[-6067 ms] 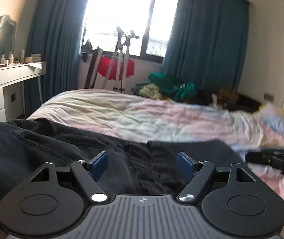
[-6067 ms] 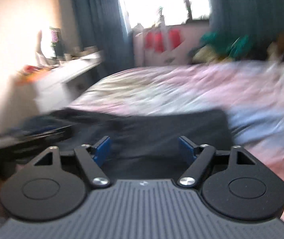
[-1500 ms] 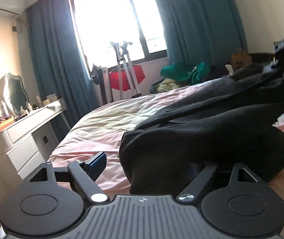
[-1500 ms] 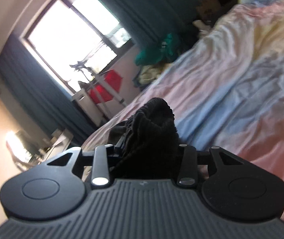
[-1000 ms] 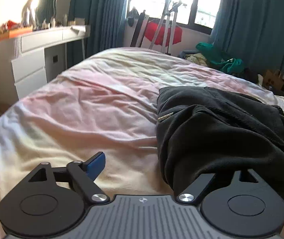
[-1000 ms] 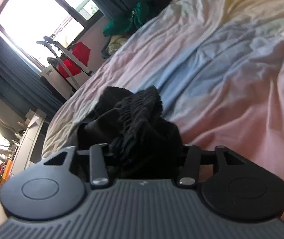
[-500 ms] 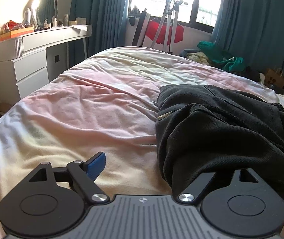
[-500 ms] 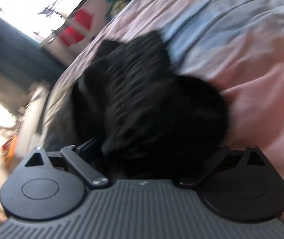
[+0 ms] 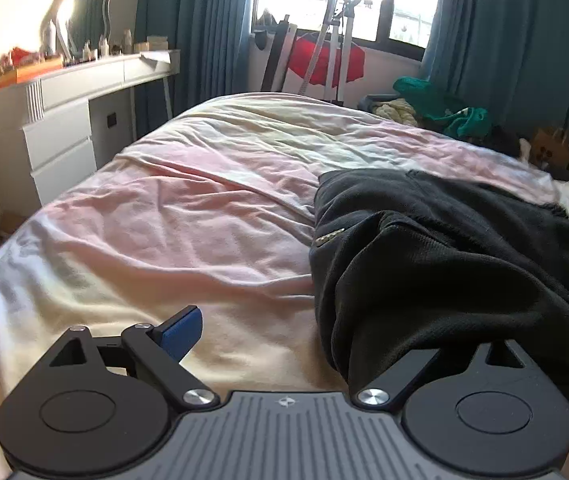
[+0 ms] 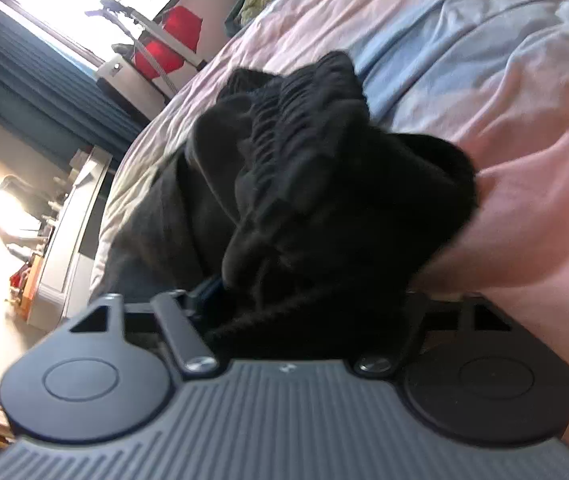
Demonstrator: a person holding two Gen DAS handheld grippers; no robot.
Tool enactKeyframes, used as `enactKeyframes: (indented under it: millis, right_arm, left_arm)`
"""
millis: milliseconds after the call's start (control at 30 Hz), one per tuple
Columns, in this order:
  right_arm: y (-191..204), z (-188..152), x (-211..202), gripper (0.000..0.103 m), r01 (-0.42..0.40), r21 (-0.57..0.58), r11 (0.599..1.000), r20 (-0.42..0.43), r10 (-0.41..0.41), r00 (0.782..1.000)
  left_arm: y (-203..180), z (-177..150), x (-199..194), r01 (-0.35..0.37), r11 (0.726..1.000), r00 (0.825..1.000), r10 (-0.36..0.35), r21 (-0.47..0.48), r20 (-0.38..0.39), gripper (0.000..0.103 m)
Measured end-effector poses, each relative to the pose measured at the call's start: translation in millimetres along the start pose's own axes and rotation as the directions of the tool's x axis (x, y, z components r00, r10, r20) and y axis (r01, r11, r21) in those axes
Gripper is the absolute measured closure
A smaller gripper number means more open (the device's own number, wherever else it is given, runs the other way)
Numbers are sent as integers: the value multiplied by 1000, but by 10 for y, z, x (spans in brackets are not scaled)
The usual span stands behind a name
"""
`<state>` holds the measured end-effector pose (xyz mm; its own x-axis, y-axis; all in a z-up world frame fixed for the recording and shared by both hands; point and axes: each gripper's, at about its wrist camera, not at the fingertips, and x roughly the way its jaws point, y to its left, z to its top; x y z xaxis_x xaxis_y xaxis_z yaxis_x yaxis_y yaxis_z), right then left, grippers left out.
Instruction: Fold clothes
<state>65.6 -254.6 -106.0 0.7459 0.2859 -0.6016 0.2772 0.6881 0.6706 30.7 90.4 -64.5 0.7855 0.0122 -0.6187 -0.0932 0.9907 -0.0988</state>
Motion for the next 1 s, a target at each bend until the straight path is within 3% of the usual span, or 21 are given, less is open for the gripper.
enactKeyframes:
  millis: [33, 133, 300, 400, 467, 567, 633, 700, 767, 833, 933, 1000]
  right_arm:
    - [-19, 0, -57, 52, -19, 26, 999, 19, 19, 1000]
    - [-14, 7, -183, 61, -56, 52, 997, 60, 53, 997]
    - [90, 26, -275, 62, -44, 3, 999, 91, 44, 995]
    - [96, 38, -280, 62, -32, -12, 999, 95, 33, 995]
    - [72, 89, -213, 62, -28, -2, 1000, 92, 28, 995]
    - [3, 108, -167, 62, -27, 36, 999, 83, 24, 996]
    - [-30, 85, -166, 61, -26, 72, 997, 79, 21, 997]
    - [-70, 53, -177, 61, -24, 123, 992, 74, 15, 997]
    - [-88, 37, -179, 61, -17, 134, 991, 71, 8, 997]
    - [-91, 26, -176, 61, -12, 140, 990, 77, 1, 997]
    - [-82, 12, -158, 60, -1, 147, 989, 82, -11, 997]
    - [-73, 2, -144, 60, 6, 145, 989, 87, -18, 996]
  left_arm:
    - [42, 15, -55, 22, 999, 1000, -22, -26, 0, 10]
    - [162, 68, -213, 115, 987, 993, -115, -110, 9, 10]
    - [360, 159, -293, 279, 925, 959, -283, -257, 22, 9]
    - [412, 109, -126, 321, 872, 940, -342, -369, 11, 8]
    - [415, 118, -91, 343, 855, 931, -365, -390, 20, 8]
    - [381, 190, -156, 369, 856, 923, -383, -361, 35, 8]
    - [355, 205, -223, 402, 854, 911, -410, -330, 49, 8]
    - [338, 214, -300, 438, 851, 896, -440, -289, 61, 1]
    - [279, 245, -354, 454, 862, 889, -455, -226, 48, 1]
    - [231, 263, -394, 489, 855, 872, -485, -172, 68, 1]
    - [224, 336, -347, 491, 859, 871, -477, -146, 122, 0]
    - [233, 440, -120, 471, 863, 882, -462, -181, 93, 0]
